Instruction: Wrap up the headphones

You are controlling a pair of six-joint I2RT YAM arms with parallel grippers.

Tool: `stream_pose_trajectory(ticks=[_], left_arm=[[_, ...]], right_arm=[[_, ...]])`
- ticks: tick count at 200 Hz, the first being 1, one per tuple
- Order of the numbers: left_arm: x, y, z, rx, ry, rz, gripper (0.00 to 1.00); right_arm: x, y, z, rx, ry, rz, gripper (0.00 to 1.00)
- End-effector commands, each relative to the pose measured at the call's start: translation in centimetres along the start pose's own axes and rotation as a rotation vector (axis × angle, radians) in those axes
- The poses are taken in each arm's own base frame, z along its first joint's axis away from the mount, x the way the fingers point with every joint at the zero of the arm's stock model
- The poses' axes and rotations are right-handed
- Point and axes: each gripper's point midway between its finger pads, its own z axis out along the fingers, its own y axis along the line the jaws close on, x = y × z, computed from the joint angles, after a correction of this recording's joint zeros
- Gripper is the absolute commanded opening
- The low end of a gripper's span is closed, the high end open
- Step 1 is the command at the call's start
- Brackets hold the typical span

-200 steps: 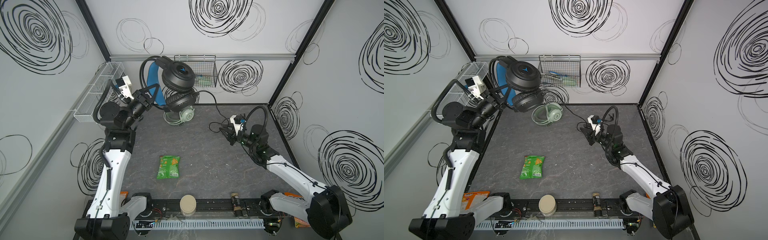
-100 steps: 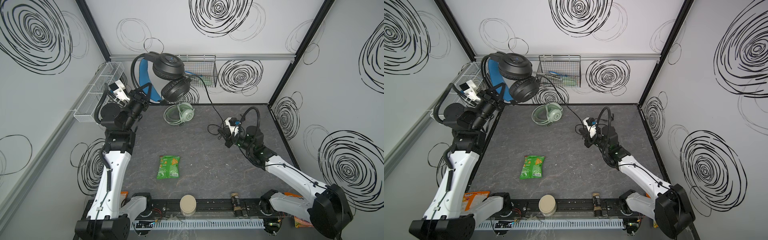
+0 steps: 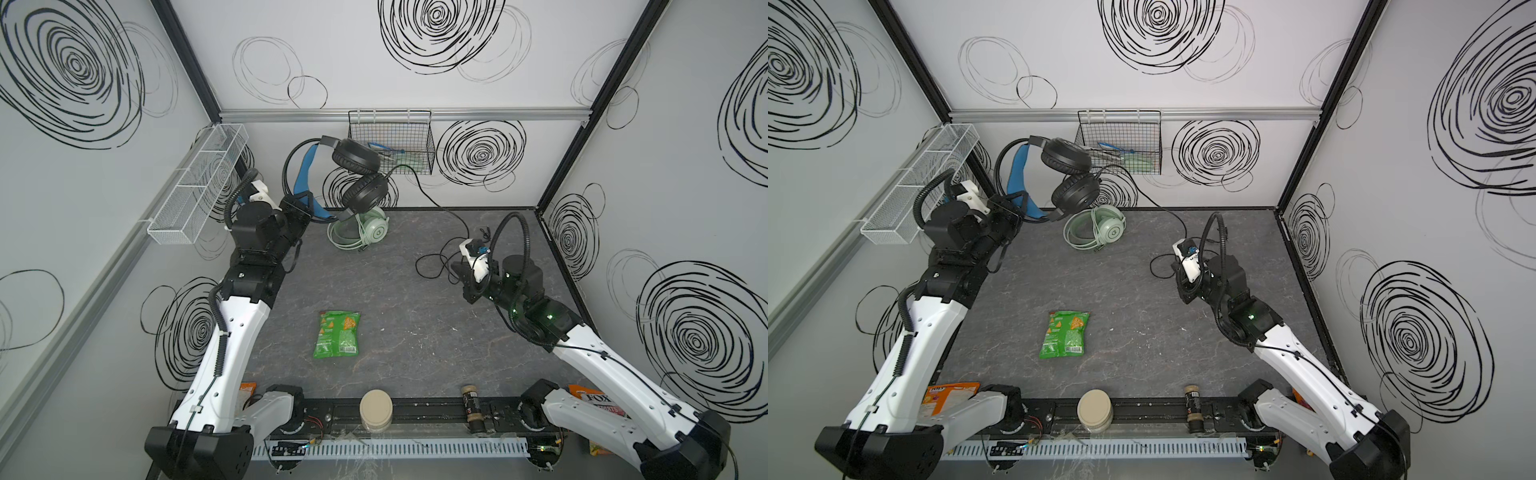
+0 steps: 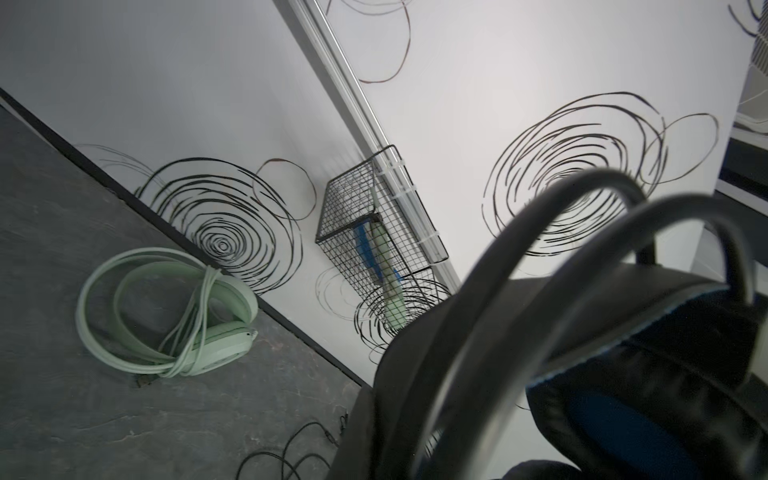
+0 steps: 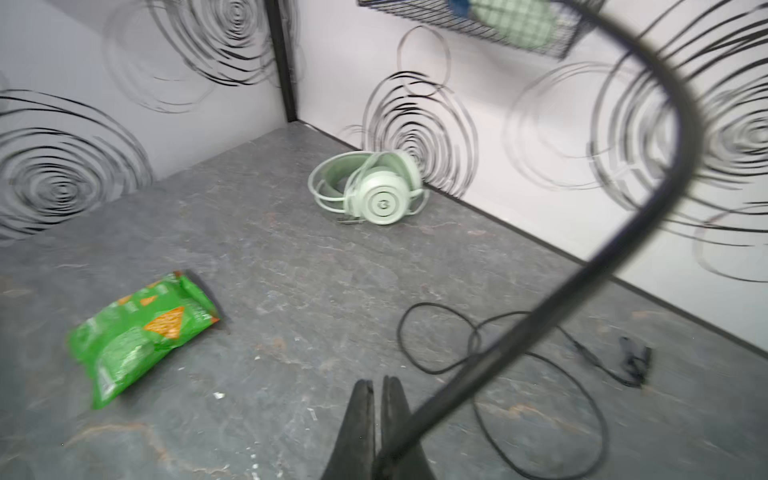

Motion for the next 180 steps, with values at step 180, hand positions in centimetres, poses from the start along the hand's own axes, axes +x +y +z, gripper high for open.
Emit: stream_pose_trajectory(ticks=[180], left_arm=[[12.0,7.0,2.2,-0.221,0.333,0.847,0.0]], right_arm=[[-28.3,-3.3,-7.5,0.619,-0.319,-0.828,0.0]])
